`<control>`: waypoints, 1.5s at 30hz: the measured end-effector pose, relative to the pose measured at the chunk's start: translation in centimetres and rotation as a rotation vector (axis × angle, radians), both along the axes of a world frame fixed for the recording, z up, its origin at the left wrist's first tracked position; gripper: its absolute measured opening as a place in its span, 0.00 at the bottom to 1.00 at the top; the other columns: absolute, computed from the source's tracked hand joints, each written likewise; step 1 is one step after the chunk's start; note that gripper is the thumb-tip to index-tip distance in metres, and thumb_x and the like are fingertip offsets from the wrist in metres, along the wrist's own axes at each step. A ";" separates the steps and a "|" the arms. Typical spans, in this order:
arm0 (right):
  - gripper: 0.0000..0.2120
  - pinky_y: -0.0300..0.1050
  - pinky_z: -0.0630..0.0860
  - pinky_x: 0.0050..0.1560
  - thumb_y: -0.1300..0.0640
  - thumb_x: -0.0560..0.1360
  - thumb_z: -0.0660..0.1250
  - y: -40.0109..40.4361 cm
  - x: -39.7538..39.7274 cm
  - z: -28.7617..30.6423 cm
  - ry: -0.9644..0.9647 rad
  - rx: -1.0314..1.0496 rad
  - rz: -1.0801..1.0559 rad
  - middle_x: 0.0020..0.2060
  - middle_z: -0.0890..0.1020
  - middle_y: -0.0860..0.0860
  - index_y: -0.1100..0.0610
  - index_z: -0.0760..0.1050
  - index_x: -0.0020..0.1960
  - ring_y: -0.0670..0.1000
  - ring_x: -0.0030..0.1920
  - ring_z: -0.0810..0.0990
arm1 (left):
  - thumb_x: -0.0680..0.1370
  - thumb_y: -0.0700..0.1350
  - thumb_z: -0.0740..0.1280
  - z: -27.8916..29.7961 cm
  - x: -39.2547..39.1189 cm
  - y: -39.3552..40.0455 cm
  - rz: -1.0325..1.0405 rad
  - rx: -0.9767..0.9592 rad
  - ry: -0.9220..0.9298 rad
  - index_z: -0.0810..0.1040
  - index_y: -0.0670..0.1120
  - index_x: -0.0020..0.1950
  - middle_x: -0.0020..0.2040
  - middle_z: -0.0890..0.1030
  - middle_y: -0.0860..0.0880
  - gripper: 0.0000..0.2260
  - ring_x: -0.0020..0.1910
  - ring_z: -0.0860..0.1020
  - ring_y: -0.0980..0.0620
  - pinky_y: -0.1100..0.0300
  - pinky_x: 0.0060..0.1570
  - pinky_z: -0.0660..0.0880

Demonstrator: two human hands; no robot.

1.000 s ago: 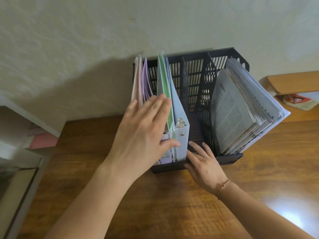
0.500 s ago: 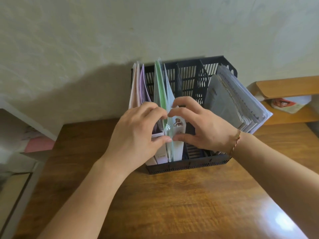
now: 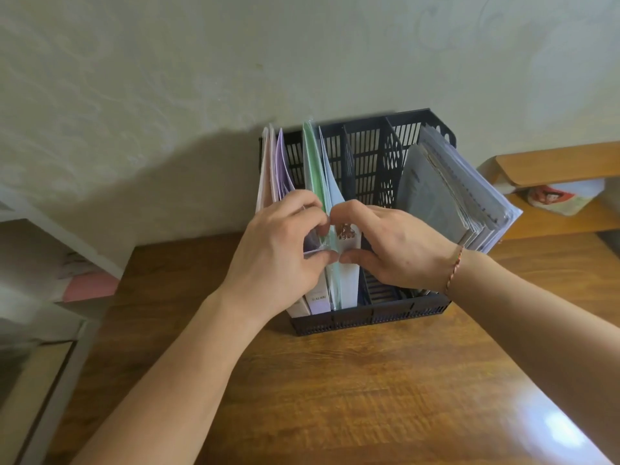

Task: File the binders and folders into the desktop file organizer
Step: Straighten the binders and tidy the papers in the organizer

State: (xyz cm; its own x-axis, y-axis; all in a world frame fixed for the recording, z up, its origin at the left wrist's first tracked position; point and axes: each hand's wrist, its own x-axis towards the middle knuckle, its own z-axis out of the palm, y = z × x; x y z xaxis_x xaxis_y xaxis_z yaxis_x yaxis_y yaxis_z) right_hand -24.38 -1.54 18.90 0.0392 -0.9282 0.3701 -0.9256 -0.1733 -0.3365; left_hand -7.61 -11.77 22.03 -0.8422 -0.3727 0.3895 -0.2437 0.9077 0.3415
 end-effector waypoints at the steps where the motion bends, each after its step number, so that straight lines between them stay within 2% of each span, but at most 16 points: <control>1: 0.24 0.46 0.76 0.48 0.57 0.74 0.72 0.0 0.1 0.0 -0.006 0.001 -0.006 0.56 0.80 0.53 0.54 0.62 0.63 0.54 0.53 0.80 | 0.69 0.48 0.77 0.0 0.0 0.0 -0.001 0.001 -0.002 0.79 0.47 0.48 0.54 0.77 0.53 0.12 0.48 0.77 0.55 0.56 0.51 0.79; 4: 0.26 0.45 0.74 0.45 0.58 0.74 0.71 0.0 0.3 0.0 -0.011 0.008 -0.017 0.55 0.81 0.55 0.49 0.57 0.61 0.55 0.50 0.80 | 0.70 0.48 0.76 0.2 -0.1 0.1 -0.002 0.003 -0.015 0.79 0.48 0.47 0.51 0.77 0.54 0.10 0.42 0.77 0.56 0.55 0.48 0.80; 6: 0.29 0.44 0.72 0.42 0.59 0.73 0.72 0.0 0.4 0.2 -0.026 0.017 -0.019 0.52 0.81 0.55 0.49 0.55 0.63 0.52 0.43 0.78 | 0.71 0.48 0.76 0.2 -0.2 -0.1 -0.009 0.051 -0.015 0.79 0.47 0.48 0.50 0.78 0.54 0.10 0.42 0.78 0.55 0.54 0.48 0.80; 8: 0.33 0.38 0.67 0.40 0.60 0.72 0.72 -0.1 0.4 0.1 -0.030 0.017 -0.018 0.50 0.81 0.54 0.50 0.54 0.66 0.45 0.38 0.71 | 0.71 0.47 0.75 0.1 -0.2 -0.2 -0.020 0.113 -0.018 0.80 0.47 0.49 0.52 0.77 0.55 0.10 0.43 0.79 0.56 0.60 0.47 0.81; 11: 0.34 0.37 0.65 0.39 0.62 0.72 0.72 -0.2 0.1 0.2 -0.020 0.027 -0.029 0.50 0.81 0.54 0.50 0.52 0.67 0.44 0.37 0.69 | 0.72 0.45 0.75 0.0 -0.3 -0.4 -0.019 0.168 -0.024 0.80 0.46 0.48 0.53 0.77 0.55 0.08 0.44 0.79 0.56 0.70 0.44 0.79; 16: 0.35 0.40 0.68 0.38 0.60 0.73 0.72 0.0 0.2 0.5 -0.023 0.052 -0.046 0.47 0.80 0.54 0.47 0.51 0.68 0.46 0.36 0.71 | 0.71 0.44 0.76 -0.1 -0.4 -0.4 -0.040 0.167 0.009 0.78 0.49 0.43 0.48 0.80 0.52 0.08 0.43 0.79 0.55 0.59 0.43 0.81; 21: 0.33 0.40 0.67 0.41 0.58 0.73 0.72 0.7 0.7 -0.2 -0.104 0.017 -0.080 0.48 0.79 0.53 0.45 0.53 0.67 0.47 0.39 0.72 | 0.71 0.43 0.76 -0.6 -0.2 -0.3 -0.074 0.172 0.058 0.80 0.46 0.42 0.45 0.80 0.51 0.06 0.42 0.79 0.53 0.52 0.42 0.81; 25: 0.29 0.44 0.73 0.44 0.56 0.75 0.71 0.4 1.3 -1.2 -0.111 -0.046 -0.064 0.51 0.79 0.53 0.49 0.57 0.68 0.50 0.45 0.76 | 0.71 0.46 0.75 -0.4 0.0 -0.7 -0.099 0.168 0.015 0.77 0.49 0.43 0.43 0.77 0.53 0.08 0.40 0.78 0.55 0.53 0.41 0.80; 27: 0.28 0.40 0.71 0.49 0.56 0.76 0.70 0.5 1.2 -1.6 -0.112 -0.069 -0.059 0.56 0.79 0.53 0.53 0.59 0.69 0.47 0.50 0.76 | 0.71 0.49 0.74 -0.2 0.1 -0.8 -0.106 0.133 -0.009 0.75 0.51 0.43 0.43 0.76 0.54 0.08 0.40 0.76 0.56 0.52 0.45 0.80; 30: 0.29 0.38 0.72 0.48 0.56 0.75 0.71 0.8 1.0 -1.9 -0.128 -0.115 -0.058 0.64 0.73 0.51 0.56 0.61 0.71 0.38 0.46 0.71 | 0.71 0.53 0.73 -0.6 0.3 -0.5 -0.067 -0.004 0.017 0.76 0.49 0.50 0.49 0.77 0.55 0.13 0.47 0.73 0.57 0.46 0.57 0.76; 32: 0.33 0.43 0.77 0.45 0.55 0.75 0.71 1.0 0.9 -2.1 -0.145 -0.132 -0.069 0.68 0.67 0.50 0.54 0.58 0.74 0.43 0.43 0.75 | 0.71 0.55 0.73 -0.9 0.2 -0.3 -0.038 -0.105 0.006 0.76 0.48 0.58 0.58 0.77 0.52 0.20 0.56 0.74 0.54 0.42 0.64 0.71; 34: 0.36 0.44 0.79 0.48 0.57 0.74 0.71 1.6 0.8 -2.8 -0.186 -0.147 -0.082 0.71 0.64 0.49 0.53 0.54 0.75 0.46 0.43 0.77 | 0.72 0.58 0.70 -1.0 0.0 -0.2 -0.046 -0.210 -0.020 0.76 0.48 0.62 0.62 0.77 0.49 0.23 0.58 0.75 0.50 0.43 0.65 0.70; 37: 0.41 0.42 0.76 0.59 0.61 0.73 0.73 3.3 1.3 -5.6 -0.411 -0.117 -0.172 0.68 0.70 0.52 0.52 0.52 0.77 0.44 0.54 0.79 | 0.74 0.57 0.69 -1.4 -0.3 -0.3 -0.084 -0.275 -0.002 0.80 0.49 0.58 0.60 0.78 0.50 0.17 0.52 0.76 0.50 0.48 0.61 0.71; 39: 0.41 0.39 0.73 0.63 0.62 0.72 0.73 4.8 2.3 -9.0 -0.517 -0.078 -0.285 0.68 0.71 0.50 0.52 0.53 0.77 0.39 0.61 0.75 | 0.75 0.55 0.69 -1.7 -0.2 -0.4 -0.098 -0.268 0.023 0.81 0.50 0.56 0.59 0.79 0.50 0.14 0.50 0.77 0.50 0.49 0.59 0.72; 41: 0.37 0.41 0.70 0.65 0.62 0.72 0.73 6.2 3.3 -13.0 -0.472 -0.034 -0.409 0.67 0.71 0.46 0.54 0.58 0.76 0.38 0.65 0.71 | 0.75 0.54 0.70 -1.9 -0.2 -0.5 -0.102 -0.255 0.039 0.81 0.50 0.55 0.58 0.79 0.50 0.13 0.50 0.78 0.50 0.50 0.58 0.73; 45: 0.28 0.55 0.67 0.70 0.57 0.71 0.74 6.9 4.0 -18.1 -0.240 0.081 -0.509 0.63 0.77 0.50 0.57 0.71 0.69 0.52 0.69 0.69 | 0.73 0.52 0.74 -2.1 -0.2 -0.7 -0.123 -0.289 0.028 0.81 0.49 0.55 0.59 0.80 0.50 0.13 0.51 0.79 0.49 0.48 0.57 0.74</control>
State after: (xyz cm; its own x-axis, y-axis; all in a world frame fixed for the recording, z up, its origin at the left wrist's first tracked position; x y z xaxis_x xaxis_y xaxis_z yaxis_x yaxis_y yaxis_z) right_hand -20.39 5.38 0.79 -0.4973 -0.8338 0.2397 -0.7812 0.3102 -0.5417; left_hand -7.84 -12.46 19.91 -0.8616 -0.1392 0.4882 -0.1201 0.9903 0.0704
